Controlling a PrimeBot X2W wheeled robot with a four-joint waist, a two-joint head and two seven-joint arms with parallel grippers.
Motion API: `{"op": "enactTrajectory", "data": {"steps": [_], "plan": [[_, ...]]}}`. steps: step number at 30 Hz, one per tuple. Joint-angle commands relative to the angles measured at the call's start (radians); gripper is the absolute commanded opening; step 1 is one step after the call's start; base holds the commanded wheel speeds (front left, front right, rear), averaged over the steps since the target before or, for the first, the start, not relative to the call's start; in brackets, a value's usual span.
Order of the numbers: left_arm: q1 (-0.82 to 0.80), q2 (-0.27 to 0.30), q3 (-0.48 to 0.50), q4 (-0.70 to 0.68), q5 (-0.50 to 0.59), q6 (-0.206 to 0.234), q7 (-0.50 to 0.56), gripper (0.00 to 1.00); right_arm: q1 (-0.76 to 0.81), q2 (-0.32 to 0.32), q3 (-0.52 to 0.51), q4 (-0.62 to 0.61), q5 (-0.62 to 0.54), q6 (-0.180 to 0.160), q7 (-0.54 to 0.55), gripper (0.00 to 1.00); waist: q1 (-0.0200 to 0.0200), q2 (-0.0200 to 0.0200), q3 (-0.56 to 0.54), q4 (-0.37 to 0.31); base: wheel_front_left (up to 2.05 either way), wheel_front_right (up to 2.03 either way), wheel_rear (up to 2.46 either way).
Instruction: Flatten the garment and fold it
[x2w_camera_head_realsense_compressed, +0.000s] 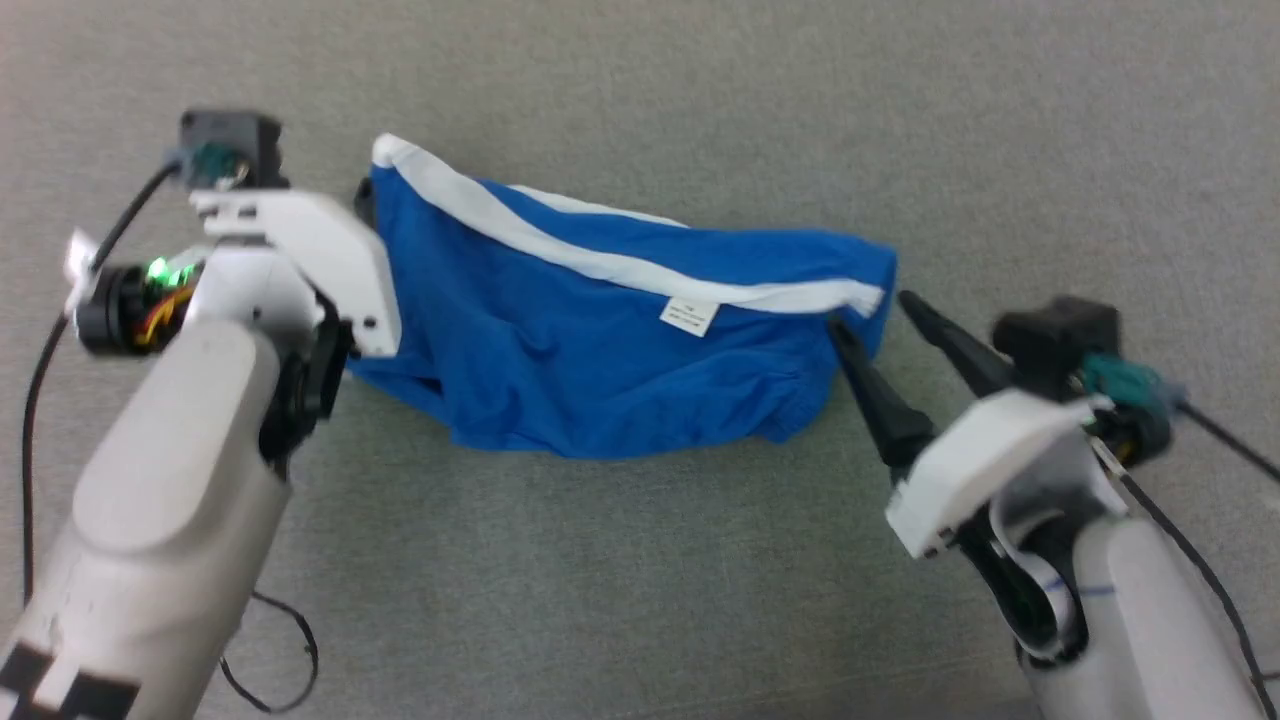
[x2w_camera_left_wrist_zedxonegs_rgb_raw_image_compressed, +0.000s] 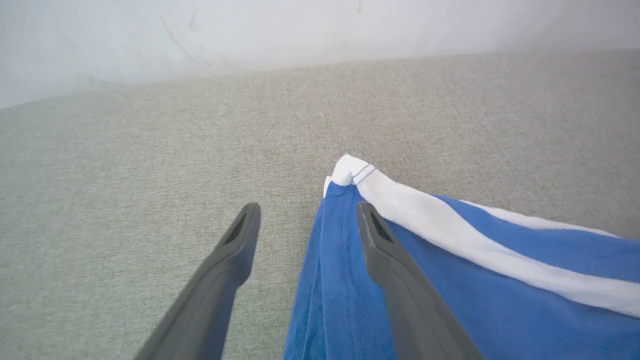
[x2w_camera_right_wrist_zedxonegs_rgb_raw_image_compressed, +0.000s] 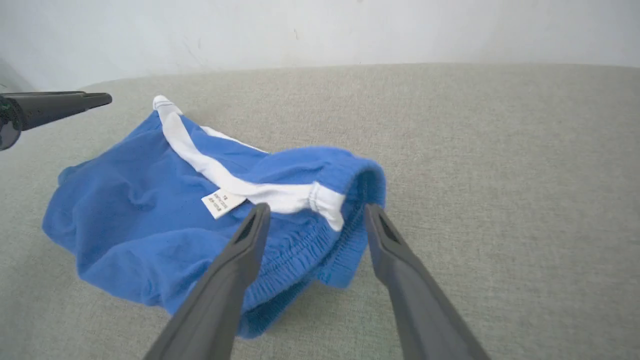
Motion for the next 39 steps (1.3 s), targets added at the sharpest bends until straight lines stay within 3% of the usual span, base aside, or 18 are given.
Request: {"op": "enactTrajectory", "data": {"steps": [1,7,14,32,33,34,35,36,39], "plan": [[0.047,0.011,0.017,-0.035,0.003,0.019,-0.045,1.00,0.032,0.000,-0.011,-0.034,-0.030,-0.002,-0.032,1.00,0.0001,0.0000,-0.050,0.032,0.00,0.00,0.00],[0.215,0.063,0.051,-0.206,-0.006,0.055,-0.130,1.00,0.159,-0.001,-0.051,-0.161,-0.125,-0.002,-0.108,1.00,0.0001,0.0000,-0.101,0.045,0.00,0.00,0.00],[0.297,0.129,0.041,-0.286,-0.070,0.032,0.011,1.00,0.270,0.000,-0.077,-0.257,-0.128,-0.002,-0.094,1.00,0.0001,0.0000,-0.121,0.024,0.00,0.00,0.00],[0.178,0.135,-0.074,-0.023,-0.177,-0.072,0.419,1.00,0.307,0.000,-0.038,-0.354,-0.141,-0.002,-0.074,1.00,0.0001,0.0000,-0.049,-0.073,0.00,0.00,0.00],[0.181,0.135,-0.083,-0.013,-0.186,-0.077,0.452,0.86,0.308,0.000,-0.038,-0.356,-0.142,-0.002,-0.074,1.00,0.0001,0.0000,-0.046,-0.074,0.00,0.00,0.00],[0.188,0.133,-0.089,-0.007,-0.202,-0.079,0.485,0.49,0.308,0.000,-0.038,-0.357,-0.143,-0.002,-0.073,1.00,0.0001,0.0000,-0.041,-0.076,0.00,0.00,0.00],[0.196,0.130,-0.092,-0.005,-0.216,-0.078,0.515,0.30,0.308,0.000,-0.038,-0.358,-0.144,-0.002,-0.073,1.00,0.0001,0.0000,-0.038,-0.076,0.00,0.00,0.00],[0.206,0.126,-0.094,-0.003,-0.230,-0.070,0.543,0.00,0.308,0.000,-0.038,-0.358,-0.145,-0.002,-0.073,1.00,0.0001,0.0000,-0.035,-0.076,0.00,0.00,0.00],[0.232,0.122,-0.095,-0.022,-0.248,-0.047,0.572,0.00,0.307,0.000,-0.037,-0.359,-0.144,-0.002,-0.069,1.00,0.0001,0.0000,-0.030,-0.075,0.00,0.00,0.00]]}}
